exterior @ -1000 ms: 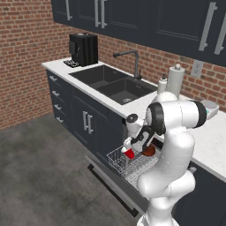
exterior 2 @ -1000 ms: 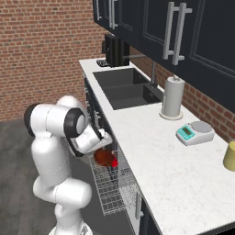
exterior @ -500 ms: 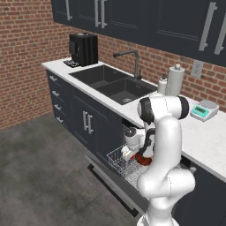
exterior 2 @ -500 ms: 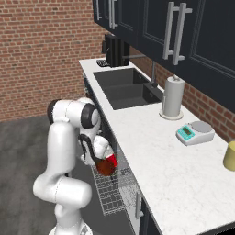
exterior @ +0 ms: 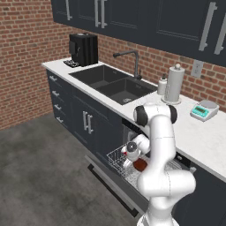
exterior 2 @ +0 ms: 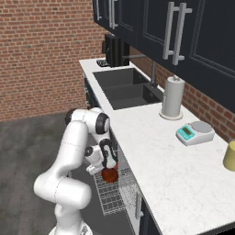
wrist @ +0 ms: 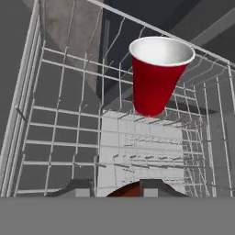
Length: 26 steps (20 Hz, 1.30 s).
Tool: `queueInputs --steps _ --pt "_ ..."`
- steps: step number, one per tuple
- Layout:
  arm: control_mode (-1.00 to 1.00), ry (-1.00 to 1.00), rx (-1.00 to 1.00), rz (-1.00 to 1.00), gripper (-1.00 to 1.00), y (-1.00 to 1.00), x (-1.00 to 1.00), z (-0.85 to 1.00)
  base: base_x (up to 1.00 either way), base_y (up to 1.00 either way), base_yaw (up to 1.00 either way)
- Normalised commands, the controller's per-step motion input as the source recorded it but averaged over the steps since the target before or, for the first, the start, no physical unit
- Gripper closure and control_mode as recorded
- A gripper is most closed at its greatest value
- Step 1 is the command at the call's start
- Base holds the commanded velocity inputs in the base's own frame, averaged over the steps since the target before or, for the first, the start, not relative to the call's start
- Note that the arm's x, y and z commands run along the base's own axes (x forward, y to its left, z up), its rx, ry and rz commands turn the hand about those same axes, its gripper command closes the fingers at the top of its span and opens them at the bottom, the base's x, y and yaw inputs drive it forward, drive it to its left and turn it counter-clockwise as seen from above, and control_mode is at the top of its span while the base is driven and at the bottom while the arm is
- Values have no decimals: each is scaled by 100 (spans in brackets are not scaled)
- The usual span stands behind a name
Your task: Pick up the cup and bowl from the counter, place them in the dishwasher, and close the dishwasher door.
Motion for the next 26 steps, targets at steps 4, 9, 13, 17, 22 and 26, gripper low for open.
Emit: queueInputs --steps 4,9,13,17,22,26 --pt "-100 -2 0 10 100 0 39 -89 0 0 0" --pt "-100 0 0 6 100 2 26 -68 0 0 0" --pt "-100 -1 0 2 -100 17 1 -27 0 0 0" --pt "-100 -7 0 0 -100 23 -19 4 0 0 0" --pt "-100 -12 0 0 -100 27 -37 47 0 0 0" --pt "-100 -13 0 0 -100 18 -33 95 0 0 0"
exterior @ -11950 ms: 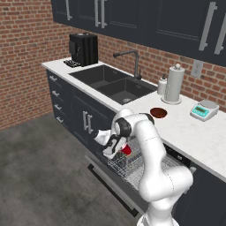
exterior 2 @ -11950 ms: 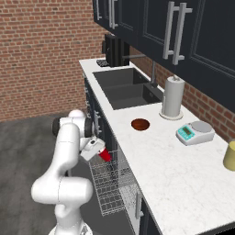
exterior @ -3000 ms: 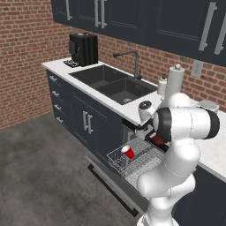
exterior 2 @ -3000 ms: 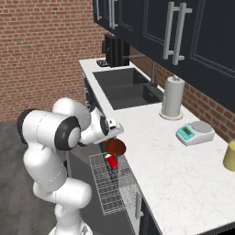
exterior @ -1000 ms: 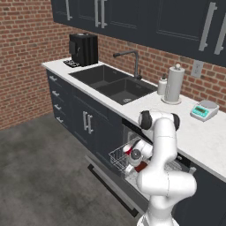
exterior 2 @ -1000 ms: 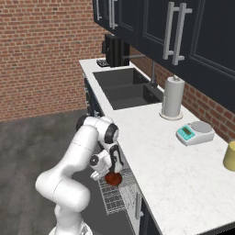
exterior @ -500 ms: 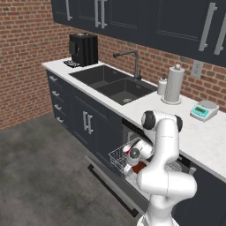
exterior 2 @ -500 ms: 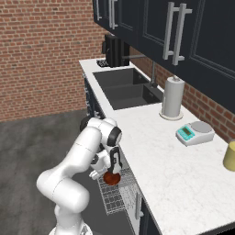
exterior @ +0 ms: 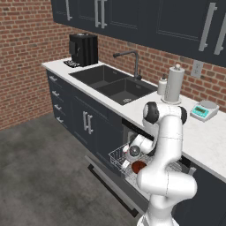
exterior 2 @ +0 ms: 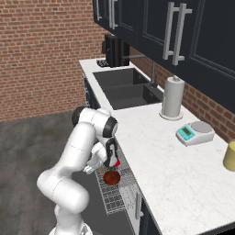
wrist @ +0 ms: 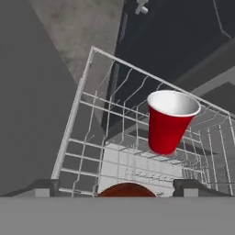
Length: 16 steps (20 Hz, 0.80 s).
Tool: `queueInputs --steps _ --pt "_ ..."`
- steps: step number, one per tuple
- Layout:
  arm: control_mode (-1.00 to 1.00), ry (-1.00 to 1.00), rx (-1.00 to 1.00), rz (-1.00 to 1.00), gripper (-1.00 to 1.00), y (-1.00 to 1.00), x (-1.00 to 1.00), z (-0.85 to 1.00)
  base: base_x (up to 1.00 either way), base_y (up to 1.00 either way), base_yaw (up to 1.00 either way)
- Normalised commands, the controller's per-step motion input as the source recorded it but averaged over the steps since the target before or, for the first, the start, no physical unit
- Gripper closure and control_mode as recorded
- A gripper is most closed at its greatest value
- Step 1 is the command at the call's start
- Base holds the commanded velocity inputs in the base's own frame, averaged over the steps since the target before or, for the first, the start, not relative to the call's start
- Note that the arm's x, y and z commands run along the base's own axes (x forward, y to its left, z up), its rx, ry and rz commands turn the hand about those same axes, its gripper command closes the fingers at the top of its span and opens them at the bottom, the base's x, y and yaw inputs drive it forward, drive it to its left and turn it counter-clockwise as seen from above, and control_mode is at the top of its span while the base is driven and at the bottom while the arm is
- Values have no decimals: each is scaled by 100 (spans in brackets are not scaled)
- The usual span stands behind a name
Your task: Pick up the cup and bowl from the counter, place them in the dishwasher, and close the dishwasher door.
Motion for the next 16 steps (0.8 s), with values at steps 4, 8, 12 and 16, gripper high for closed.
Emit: queueInputs --steps 4,8,12,16 --pt "-100 -7 0 -4 -100 23 -32 100 0 0 0" --pt "-100 0 -1 -10 -100 38 -42 100 0 0 0" --pt "-100 1 0 -14 -100 50 -36 100 0 0 0" --pt "-100 11 0 -17 -100 59 -27 100 0 0 0"
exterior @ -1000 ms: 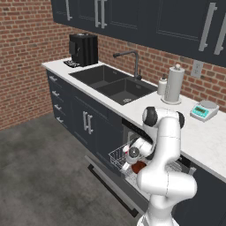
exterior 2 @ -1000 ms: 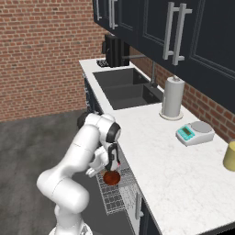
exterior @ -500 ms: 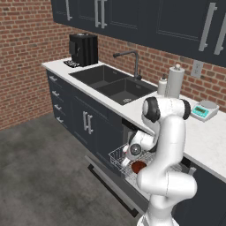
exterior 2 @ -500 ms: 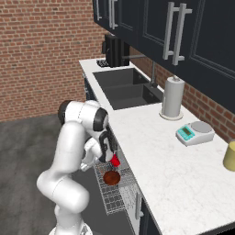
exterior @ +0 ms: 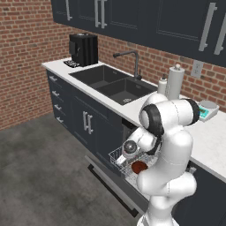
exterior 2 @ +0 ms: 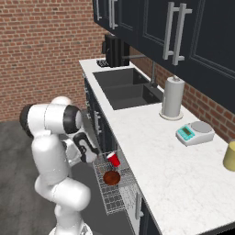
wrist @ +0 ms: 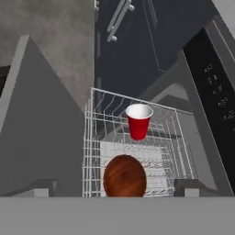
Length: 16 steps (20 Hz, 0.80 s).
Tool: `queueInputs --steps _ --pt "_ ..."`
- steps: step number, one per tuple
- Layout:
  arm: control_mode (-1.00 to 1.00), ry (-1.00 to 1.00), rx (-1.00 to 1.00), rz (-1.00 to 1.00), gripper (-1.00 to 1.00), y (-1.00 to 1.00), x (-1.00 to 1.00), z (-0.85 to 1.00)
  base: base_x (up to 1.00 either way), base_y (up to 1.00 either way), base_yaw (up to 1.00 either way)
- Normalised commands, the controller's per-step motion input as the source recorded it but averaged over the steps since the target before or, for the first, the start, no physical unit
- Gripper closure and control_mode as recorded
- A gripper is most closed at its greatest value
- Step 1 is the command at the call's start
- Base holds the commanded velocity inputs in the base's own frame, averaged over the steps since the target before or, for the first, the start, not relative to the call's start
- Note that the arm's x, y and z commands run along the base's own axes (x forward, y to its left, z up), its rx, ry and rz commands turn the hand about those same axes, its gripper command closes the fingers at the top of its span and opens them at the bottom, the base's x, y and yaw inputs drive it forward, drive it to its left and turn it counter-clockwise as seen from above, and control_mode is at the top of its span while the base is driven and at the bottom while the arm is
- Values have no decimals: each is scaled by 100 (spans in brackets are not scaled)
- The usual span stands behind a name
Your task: Pick up the cup and bowl from the counter, place them in the dishwasher, and close the dishwasher door.
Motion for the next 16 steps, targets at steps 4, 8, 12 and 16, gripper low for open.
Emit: queueInputs --steps 4,8,12,16 --pt "-100 23 0 -19 -100 69 -28 100 0 0 0" --pt "-100 33 0 -21 -100 76 -32 100 0 0 0" --pt "-100 33 -6 -24 -100 80 -34 92 0 0 0" --pt "-100 27 -13 -25 -100 85 -31 79 0 0 0"
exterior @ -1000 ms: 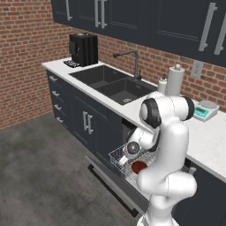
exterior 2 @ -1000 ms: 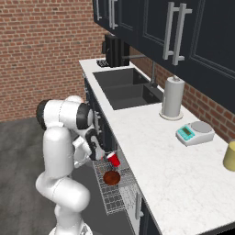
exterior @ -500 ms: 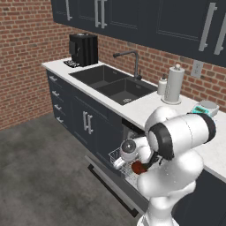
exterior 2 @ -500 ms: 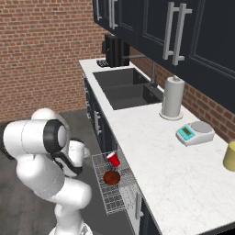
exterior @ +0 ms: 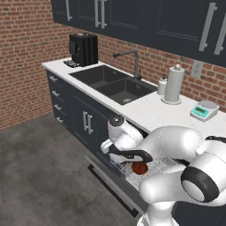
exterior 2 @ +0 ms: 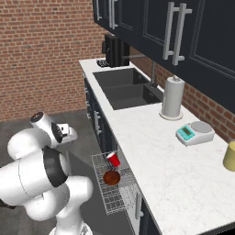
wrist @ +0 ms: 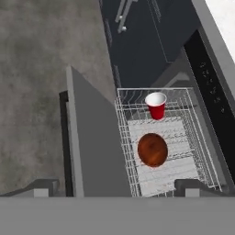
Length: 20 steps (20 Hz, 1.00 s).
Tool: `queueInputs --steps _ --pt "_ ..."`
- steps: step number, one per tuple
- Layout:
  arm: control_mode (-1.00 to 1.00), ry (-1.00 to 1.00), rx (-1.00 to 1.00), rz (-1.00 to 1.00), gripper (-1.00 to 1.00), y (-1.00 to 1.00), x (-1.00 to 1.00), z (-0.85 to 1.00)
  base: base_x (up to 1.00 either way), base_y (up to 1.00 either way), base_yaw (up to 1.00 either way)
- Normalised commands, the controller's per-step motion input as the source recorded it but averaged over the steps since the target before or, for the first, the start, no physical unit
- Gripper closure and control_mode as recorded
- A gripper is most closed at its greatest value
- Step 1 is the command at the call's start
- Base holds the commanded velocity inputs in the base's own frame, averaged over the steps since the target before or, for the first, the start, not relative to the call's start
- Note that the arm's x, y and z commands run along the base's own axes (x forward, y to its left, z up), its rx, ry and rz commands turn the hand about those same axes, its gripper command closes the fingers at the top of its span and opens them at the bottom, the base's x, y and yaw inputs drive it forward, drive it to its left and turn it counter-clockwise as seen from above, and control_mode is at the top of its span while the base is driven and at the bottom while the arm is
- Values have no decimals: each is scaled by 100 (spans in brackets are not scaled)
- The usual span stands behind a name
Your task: Pick up the cup and bowl from the counter, place them in the dishwasher, and close the dishwasher door.
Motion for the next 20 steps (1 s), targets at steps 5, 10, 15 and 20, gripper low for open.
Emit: queueInputs --steps 5,10,15,20 --pt "-100 26 -18 -26 -100 94 -23 71 0 0 0" --pt "-100 27 -24 -27 -100 88 -24 47 0 0 0" --pt "-100 12 -38 -27 -100 72 -35 -4 0 0 0" --pt "-100 -1 -50 -17 -100 41 -24 -64 0 0 0"
